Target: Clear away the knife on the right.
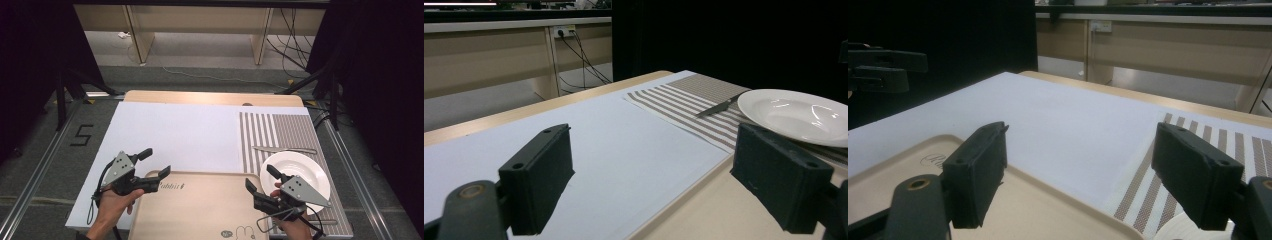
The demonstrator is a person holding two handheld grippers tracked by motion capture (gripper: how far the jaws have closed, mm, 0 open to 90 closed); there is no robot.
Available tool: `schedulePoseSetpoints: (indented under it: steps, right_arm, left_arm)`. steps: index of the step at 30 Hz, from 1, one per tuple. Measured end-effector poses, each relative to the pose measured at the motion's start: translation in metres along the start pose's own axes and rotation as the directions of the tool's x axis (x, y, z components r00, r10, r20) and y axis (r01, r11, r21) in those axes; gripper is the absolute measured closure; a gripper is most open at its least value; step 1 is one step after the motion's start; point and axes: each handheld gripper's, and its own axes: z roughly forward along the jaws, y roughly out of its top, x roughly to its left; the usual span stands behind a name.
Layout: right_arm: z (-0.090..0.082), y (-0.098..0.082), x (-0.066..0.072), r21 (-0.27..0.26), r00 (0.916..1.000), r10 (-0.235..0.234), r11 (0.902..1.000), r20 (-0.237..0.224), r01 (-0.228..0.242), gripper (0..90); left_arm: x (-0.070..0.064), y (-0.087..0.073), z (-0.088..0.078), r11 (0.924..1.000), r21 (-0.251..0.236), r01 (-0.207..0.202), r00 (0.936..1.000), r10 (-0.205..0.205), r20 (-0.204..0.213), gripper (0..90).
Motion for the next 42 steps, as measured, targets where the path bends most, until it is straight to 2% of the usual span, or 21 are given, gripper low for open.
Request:
schedulePoseSetpoints:
  steps: [7,14,15,16,17,19,23,25,27,28,32,34,38,39,41,42]
  right_arm:
    - [0.000,0.000,0.000,0.000,1.0000,-0.004,1.0000,0.002,0.004,23.1]
    - [-0.001,0.002,-0.002,-0.025,0.9990,-0.033,0.9991,0.030,0.034,23.2]
    - [-0.002,0.003,-0.003,-0.019,0.9983,-0.049,0.9986,0.031,0.050,23.2]
    - [-0.003,0.005,-0.005,-0.041,0.9962,-0.076,0.9961,0.042,0.078,23.2]
    - [-0.004,0.007,-0.007,-0.029,0.9948,-0.090,0.9954,0.046,0.092,23.2]
    - [-0.004,0.009,-0.010,-0.045,0.9939,-0.098,0.9940,0.051,0.100,23.2]
    - [-0.007,0.015,-0.016,-0.034,0.9920,-0.103,0.9938,0.073,0.106,23.2]
    - [-0.010,0.019,-0.019,-0.032,0.9913,-0.091,0.9950,0.095,0.095,22.9]
    - [-0.009,0.022,-0.024,-0.025,0.9929,-0.078,0.9964,0.090,0.081,21.0]
    - [-0.010,0.023,-0.025,-0.001,0.9936,-0.068,0.9977,0.090,0.068,20.5]
    - [-0.010,0.027,-0.031,-0.016,0.9948,-0.056,0.9982,0.085,0.058,19.0]
    - [-0.010,0.029,-0.034,-0.004,0.9954,-0.049,0.9988,0.082,0.050,18.4]
    - [-0.011,0.033,-0.042,-0.011,0.9949,-0.040,0.9991,0.092,0.041,18.3]
    - [-0.012,0.035,-0.044,0.004,0.9956,-0.028,0.9996,0.089,0.027,18.3]
    - [-0.012,0.040,-0.052,0.026,0.9913,-0.036,0.9991,0.126,0.033,18.3]
    - [-0.012,0.040,-0.052,0.026,0.9913,-0.036,0.9991,0.126,0.033,18.3]
  left_arm:
    - [-0.001,0.000,0.000,1.0000,-0.002,-0.001,1.0000,0.001,0.002,15.8]
    - [-0.001,0.001,-0.001,0.9998,-0.015,-0.009,0.9999,0.009,0.009,15.8]
    - [-0.001,0.001,0.000,0.9998,-0.018,-0.009,0.9999,0.010,0.012,15.8]
    - [-0.001,0.001,0.000,0.9999,-0.010,-0.012,0.9999,0.012,0.006,15.8]
    - [0.000,0.000,0.000,0.9999,-0.006,-0.010,1.0000,0.010,0.000,15.8]
    - [0.000,0.001,-0.001,0.9999,-0.007,-0.009,1.0000,0.009,-0.002,15.8]
    - [0.001,0.000,0.000,0.9997,-0.022,-0.004,0.9999,0.004,0.010,15.8]
    - [0.001,0.001,-0.001,0.9999,-0.012,-0.006,1.0000,0.006,0.003,15.8]
    - [0.002,0.001,-0.001,0.9998,-0.016,-0.007,1.0000,0.007,0.003,15.8]
    - [0.002,0.001,-0.001,0.9998,-0.019,-0.007,1.0000,0.007,0.002,15.8]
    - [0.002,0.001,-0.001,0.9997,-0.023,-0.011,0.9999,0.011,0.009,15.8]
    - [0.002,0.001,-0.001,0.9996,-0.024,-0.012,0.9999,0.012,0.011,15.8]
    - [0.002,0.001,-0.001,0.9997,-0.022,-0.010,0.9999,0.011,0.011,15.8]
    - [0.002,0.001,-0.001,0.9997,-0.022,-0.011,0.9999,0.011,0.010,15.8]
    - [0.003,0.000,0.000,0.9995,-0.032,-0.005,0.9999,0.005,0.010,15.8]
    - [0.003,0.000,0.000,0.9995,-0.032,-0.005,0.9999,0.005,0.010,15.8]
